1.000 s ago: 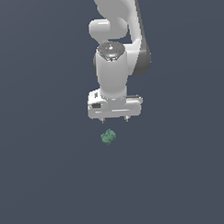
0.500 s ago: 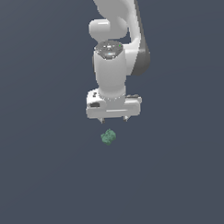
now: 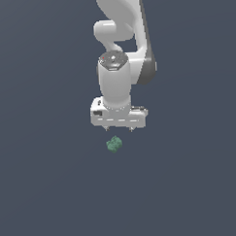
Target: Pick up the object and move it to a goal position.
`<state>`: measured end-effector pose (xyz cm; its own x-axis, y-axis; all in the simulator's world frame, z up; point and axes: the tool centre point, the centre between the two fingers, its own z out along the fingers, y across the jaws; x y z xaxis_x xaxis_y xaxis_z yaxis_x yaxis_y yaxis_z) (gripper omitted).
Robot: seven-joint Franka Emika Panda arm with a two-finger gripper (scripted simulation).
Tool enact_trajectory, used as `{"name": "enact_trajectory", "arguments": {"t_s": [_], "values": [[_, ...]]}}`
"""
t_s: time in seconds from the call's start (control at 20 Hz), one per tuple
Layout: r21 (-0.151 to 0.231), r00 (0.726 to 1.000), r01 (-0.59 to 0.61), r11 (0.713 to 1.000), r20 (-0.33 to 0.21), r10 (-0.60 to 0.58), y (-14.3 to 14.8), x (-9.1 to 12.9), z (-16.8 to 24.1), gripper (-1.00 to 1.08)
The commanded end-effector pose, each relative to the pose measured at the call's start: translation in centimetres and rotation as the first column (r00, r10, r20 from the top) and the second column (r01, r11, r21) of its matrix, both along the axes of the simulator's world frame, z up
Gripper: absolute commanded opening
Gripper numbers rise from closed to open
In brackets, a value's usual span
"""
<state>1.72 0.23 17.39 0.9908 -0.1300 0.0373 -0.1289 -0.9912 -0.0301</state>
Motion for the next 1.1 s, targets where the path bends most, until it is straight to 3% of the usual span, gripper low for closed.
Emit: {"name": "enact_trajectory", "arguments": {"t_s": [0.0,0.4,1.05], "values": [[0.001,0.998,0.057,0.998,-0.005,-0.057,-0.2,0.0,-0.7,1.00],[-0.001,0.960,0.280,0.960,-0.024,-0.280,-1.0,0.1,-3.4,1.00],[-0.019,0.829,0.558,0.830,-0.040,-0.558,-2.2,-0.1,-7.0,1.00]]}}
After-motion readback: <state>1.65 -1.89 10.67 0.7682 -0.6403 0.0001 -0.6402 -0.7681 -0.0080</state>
